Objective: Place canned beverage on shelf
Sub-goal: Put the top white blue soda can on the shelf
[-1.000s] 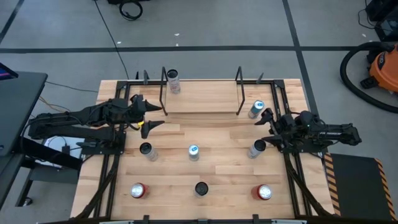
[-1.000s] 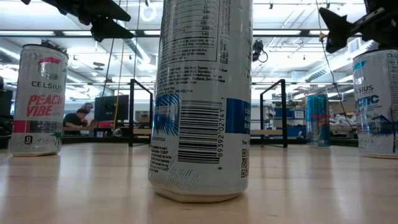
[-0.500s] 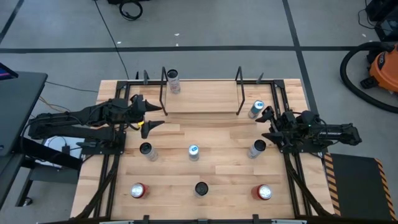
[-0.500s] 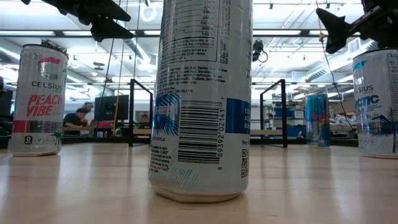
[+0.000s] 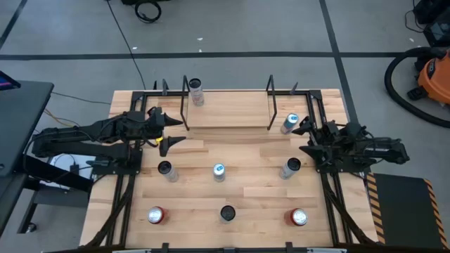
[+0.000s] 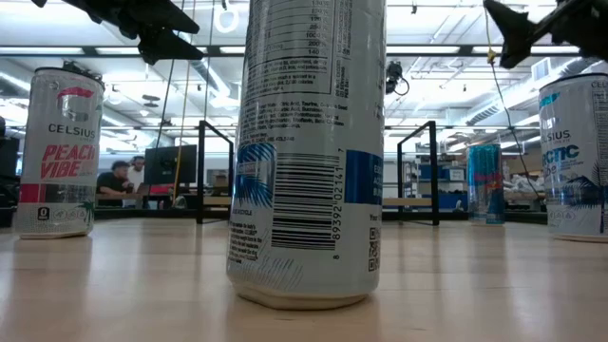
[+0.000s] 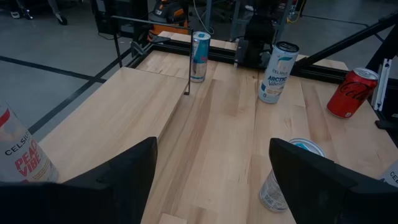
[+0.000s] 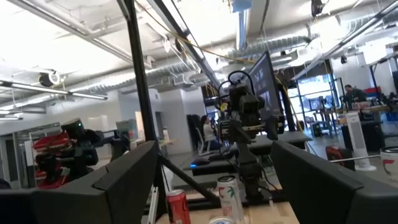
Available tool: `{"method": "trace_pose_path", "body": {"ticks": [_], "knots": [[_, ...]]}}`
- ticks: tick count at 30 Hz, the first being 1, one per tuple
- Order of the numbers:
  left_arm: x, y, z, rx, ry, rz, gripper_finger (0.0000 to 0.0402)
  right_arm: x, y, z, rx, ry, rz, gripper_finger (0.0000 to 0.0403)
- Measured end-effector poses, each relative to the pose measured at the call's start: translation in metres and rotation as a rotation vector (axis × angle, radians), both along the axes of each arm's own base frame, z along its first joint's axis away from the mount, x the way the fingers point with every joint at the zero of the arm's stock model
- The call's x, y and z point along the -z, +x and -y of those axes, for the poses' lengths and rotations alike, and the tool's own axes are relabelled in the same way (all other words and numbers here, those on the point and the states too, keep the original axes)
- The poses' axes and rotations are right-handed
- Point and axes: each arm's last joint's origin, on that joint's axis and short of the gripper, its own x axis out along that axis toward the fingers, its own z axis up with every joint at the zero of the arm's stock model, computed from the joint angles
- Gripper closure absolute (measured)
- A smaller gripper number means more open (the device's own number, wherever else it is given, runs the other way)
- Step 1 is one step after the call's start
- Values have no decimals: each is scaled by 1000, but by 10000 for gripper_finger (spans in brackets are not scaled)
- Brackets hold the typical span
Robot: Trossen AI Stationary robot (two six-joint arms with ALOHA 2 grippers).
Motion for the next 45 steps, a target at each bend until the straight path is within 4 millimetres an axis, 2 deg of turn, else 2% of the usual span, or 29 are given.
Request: {"method": "trace_pose_path", "body": {"ticks": [3,11,15,19,27,30,36,45], "knots": [[0,0,0,0,0,0,90,-13,-5,0,23,3,-63,76],[0,0,0,0,0,-3,90,-49,-23,5,240,95,-319,76],[1,0,0,0,0,-7,90,-71,-32,6,264,130,-357,76],[1,0,0,0,0,-7,90,-83,-33,6,269,145,-417,77],[1,0,0,0,0,-7,90,-85,-29,6,266,190,-669,89],[1,0,0,0,0,-7,90,-83,-25,4,200,220,-741,93],[2,-1,0,0,-2,-22,90,-82,-15,0,43,303,-817,98],[4,-2,0,-17,-51,-39,90,-78,-2,1,42,306,-885,99]]}}
